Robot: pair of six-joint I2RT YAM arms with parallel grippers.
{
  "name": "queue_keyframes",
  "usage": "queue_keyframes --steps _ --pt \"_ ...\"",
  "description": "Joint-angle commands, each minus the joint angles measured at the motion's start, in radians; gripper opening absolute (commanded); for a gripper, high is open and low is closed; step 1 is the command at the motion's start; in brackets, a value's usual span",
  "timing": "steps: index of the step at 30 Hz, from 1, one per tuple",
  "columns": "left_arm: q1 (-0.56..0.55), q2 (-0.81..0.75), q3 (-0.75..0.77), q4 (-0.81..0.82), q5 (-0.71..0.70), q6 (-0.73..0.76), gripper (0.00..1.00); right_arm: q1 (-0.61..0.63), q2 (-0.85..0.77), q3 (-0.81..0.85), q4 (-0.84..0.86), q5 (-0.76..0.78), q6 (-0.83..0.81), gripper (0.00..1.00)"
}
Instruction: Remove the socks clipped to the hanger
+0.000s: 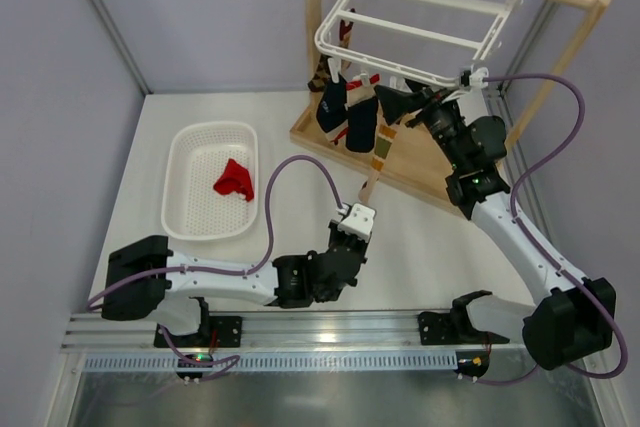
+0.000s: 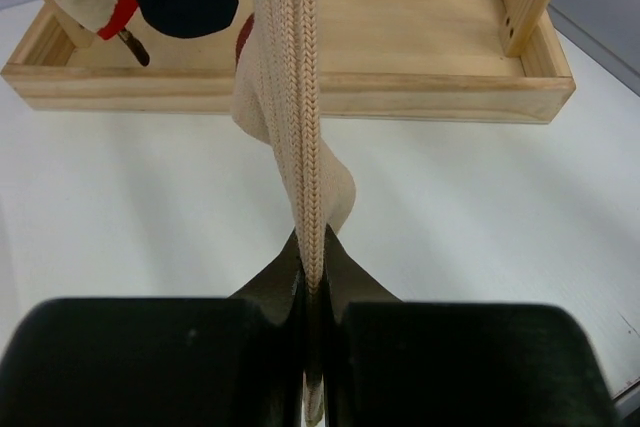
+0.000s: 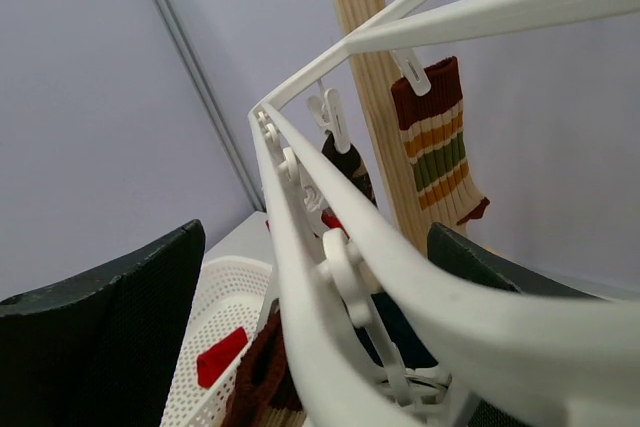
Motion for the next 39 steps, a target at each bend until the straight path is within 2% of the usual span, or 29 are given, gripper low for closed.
queue_keyframes --steps 1,5,9,12,13,15,16,17,20,26,28,29,30,31,34,39 --pt "-0.012 0.000 0.016 0.032 -0.019 -0.024 0.00 0.010 0.011 0.067 0.020 0.021 -0.026 0.91" --pt "-0.021 0.006 0.016 0.034 -0.018 -0.027 0.00 0.013 0.033 0.082 0.011 0.021 -0.026 0.85" --pt "-0.030 0.011 0.019 0.034 -0.022 -0.024 0.00 0.018 0.053 0.091 0.003 0.023 -0.028 0.60" --pt "-0.037 0.016 0.022 0.037 -0.030 -0.016 0.00 0.022 0.064 0.099 -0.005 0.020 -0.028 0.48" --pt "-0.038 0.016 0.022 0.038 -0.031 -0.012 0.00 0.021 0.067 0.103 -0.009 0.014 -0.027 0.40" --pt "-0.041 0.019 0.024 0.040 -0.036 -0.012 0.00 0.021 0.069 0.106 -0.011 0.011 -0.025 0.31" --pt "-0.043 0.017 0.024 0.040 -0.036 -0.010 0.00 0.022 0.069 0.105 -0.012 0.012 -0.026 0.18" --pt "-0.043 0.017 0.024 0.040 -0.037 -0.010 0.00 0.024 0.069 0.105 -0.012 0.012 -0.030 0.12" --pt "-0.044 0.017 0.022 0.038 -0.042 -0.013 0.00 0.022 0.063 0.099 -0.012 0.017 -0.033 0.04" --pt "-0.046 0.017 0.019 0.034 -0.048 -0.016 0.00 0.022 0.054 0.091 -0.020 0.017 -0.040 0.04" --pt "-0.046 0.017 0.019 0.032 -0.054 -0.015 0.00 0.022 0.052 0.087 -0.019 0.020 -0.040 0.18" --pt "-0.046 0.014 0.021 0.029 -0.057 -0.015 0.00 0.022 0.046 0.085 -0.019 0.021 -0.039 0.33" --pt "-0.046 0.011 0.018 0.027 -0.060 -0.015 0.00 0.022 0.044 0.080 -0.019 0.025 -0.040 0.57" --pt "-0.044 0.010 0.016 0.027 -0.067 -0.013 0.00 0.022 0.043 0.076 -0.020 0.026 -0.045 0.64" --pt "-0.044 0.000 0.009 0.031 -0.082 0.001 0.00 0.022 0.029 0.051 -0.028 0.041 -0.062 0.70" --pt "-0.038 -0.026 -0.022 0.049 -0.100 0.019 0.00 0.022 -0.044 -0.050 -0.022 0.103 -0.117 0.73"
